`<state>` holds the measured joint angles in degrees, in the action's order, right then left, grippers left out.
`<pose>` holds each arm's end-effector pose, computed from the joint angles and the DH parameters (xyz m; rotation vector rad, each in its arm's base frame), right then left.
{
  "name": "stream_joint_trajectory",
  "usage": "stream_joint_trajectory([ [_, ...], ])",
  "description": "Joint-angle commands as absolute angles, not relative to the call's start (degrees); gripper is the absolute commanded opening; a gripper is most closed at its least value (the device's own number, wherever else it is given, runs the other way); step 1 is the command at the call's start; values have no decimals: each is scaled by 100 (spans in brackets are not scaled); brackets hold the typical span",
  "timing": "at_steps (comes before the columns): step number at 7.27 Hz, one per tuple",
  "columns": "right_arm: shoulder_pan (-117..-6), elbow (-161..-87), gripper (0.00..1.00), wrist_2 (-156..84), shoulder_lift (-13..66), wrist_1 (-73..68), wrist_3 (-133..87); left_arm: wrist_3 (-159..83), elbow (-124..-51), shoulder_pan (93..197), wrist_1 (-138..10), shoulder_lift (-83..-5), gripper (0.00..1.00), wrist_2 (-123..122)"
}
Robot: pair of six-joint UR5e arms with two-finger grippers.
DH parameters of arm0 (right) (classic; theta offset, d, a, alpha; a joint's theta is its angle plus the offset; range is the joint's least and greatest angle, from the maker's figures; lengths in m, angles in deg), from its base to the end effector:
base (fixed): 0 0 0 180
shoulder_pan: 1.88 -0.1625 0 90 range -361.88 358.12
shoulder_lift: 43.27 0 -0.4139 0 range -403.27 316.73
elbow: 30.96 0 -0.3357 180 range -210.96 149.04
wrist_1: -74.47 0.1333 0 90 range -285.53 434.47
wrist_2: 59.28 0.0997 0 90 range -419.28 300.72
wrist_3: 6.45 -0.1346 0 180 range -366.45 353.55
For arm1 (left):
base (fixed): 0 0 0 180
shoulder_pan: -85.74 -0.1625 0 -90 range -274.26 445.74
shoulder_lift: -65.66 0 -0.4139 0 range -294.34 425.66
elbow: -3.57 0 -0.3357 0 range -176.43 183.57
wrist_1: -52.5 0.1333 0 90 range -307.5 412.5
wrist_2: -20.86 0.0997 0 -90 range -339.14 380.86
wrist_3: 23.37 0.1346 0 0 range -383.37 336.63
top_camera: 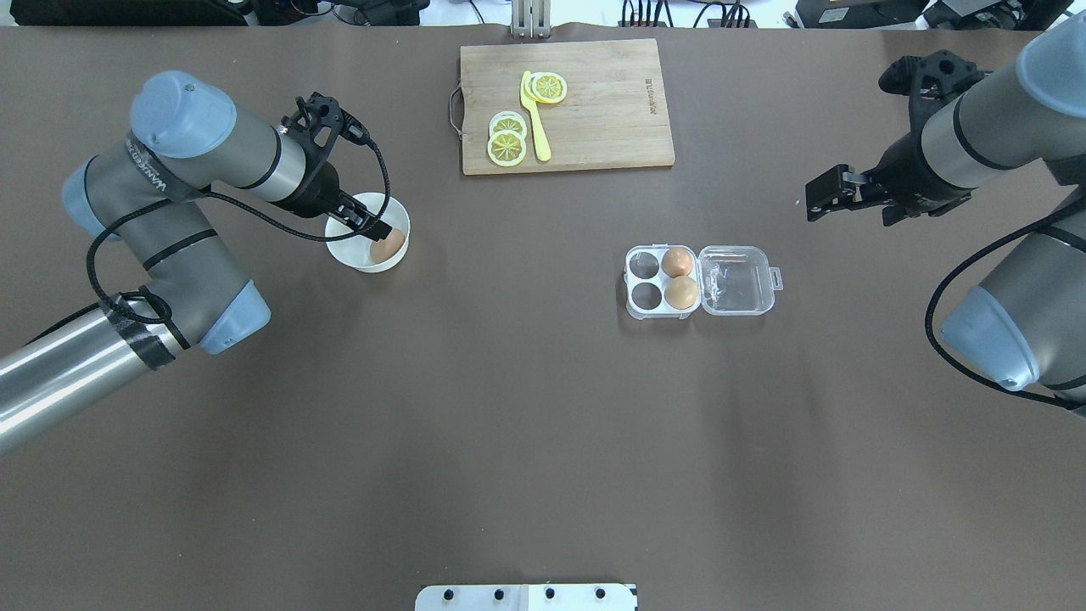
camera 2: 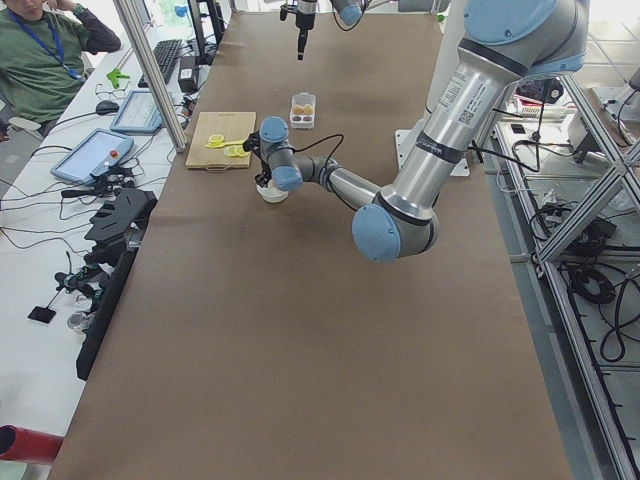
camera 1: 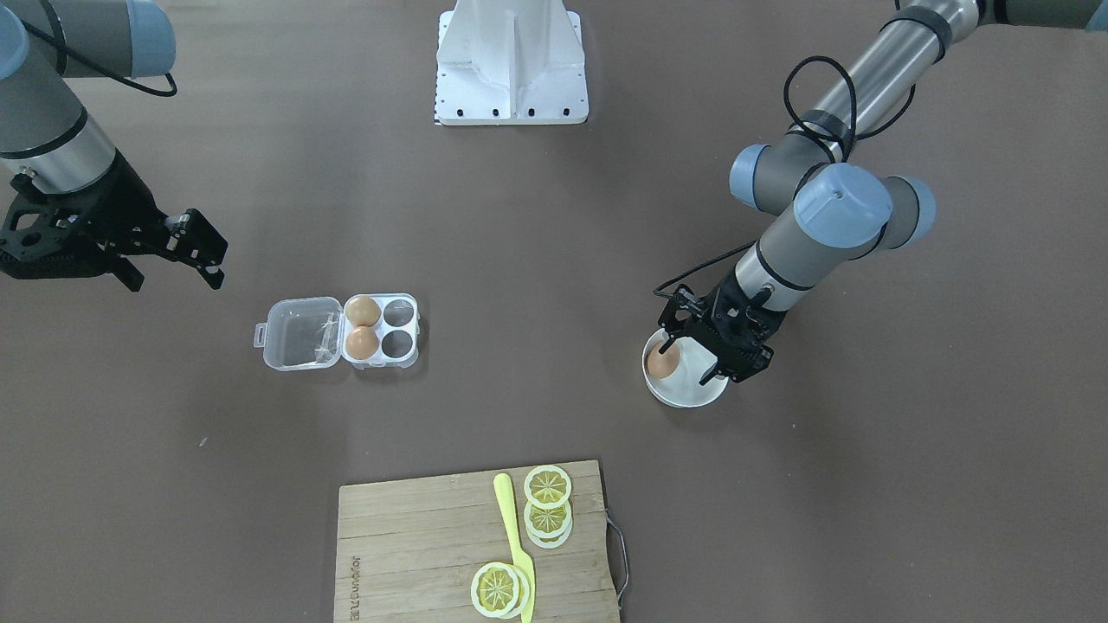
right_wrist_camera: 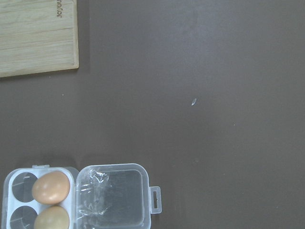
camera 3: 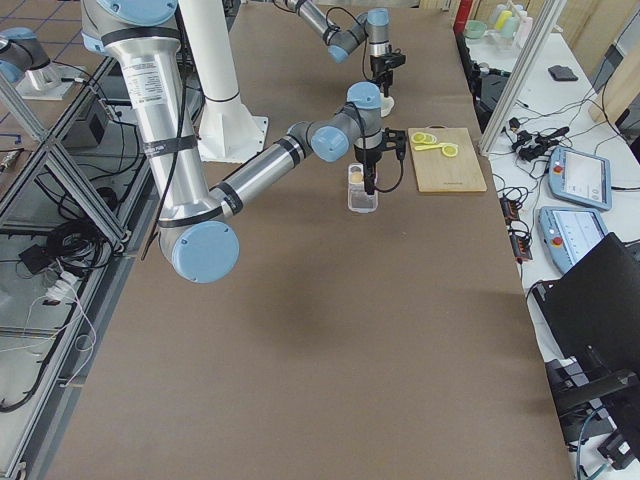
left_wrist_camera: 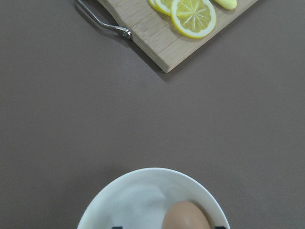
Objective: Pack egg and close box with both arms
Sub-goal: 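Lower the left gripper into the bowl and grasp the brown egg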
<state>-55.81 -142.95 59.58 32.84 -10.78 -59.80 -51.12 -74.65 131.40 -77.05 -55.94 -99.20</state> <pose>-0.2532 -0.4636 0.3921 0.1537 -0.8301 0.1049 0.4308 -0.5351 0.3748 0.5428 0.9901 0.5300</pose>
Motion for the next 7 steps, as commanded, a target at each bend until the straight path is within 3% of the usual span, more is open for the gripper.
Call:
stream_joint_trajectory([
  [1,-5567,-14294,99,5920,3285,-1078,-5980,-5132,-7430,13031,-7696,-5598,70,-9911],
  [7,-5567,-14250,99,5920,3285,-1078,-5936,-5246,-7264,12881,-7705,-5686,67,-9534],
])
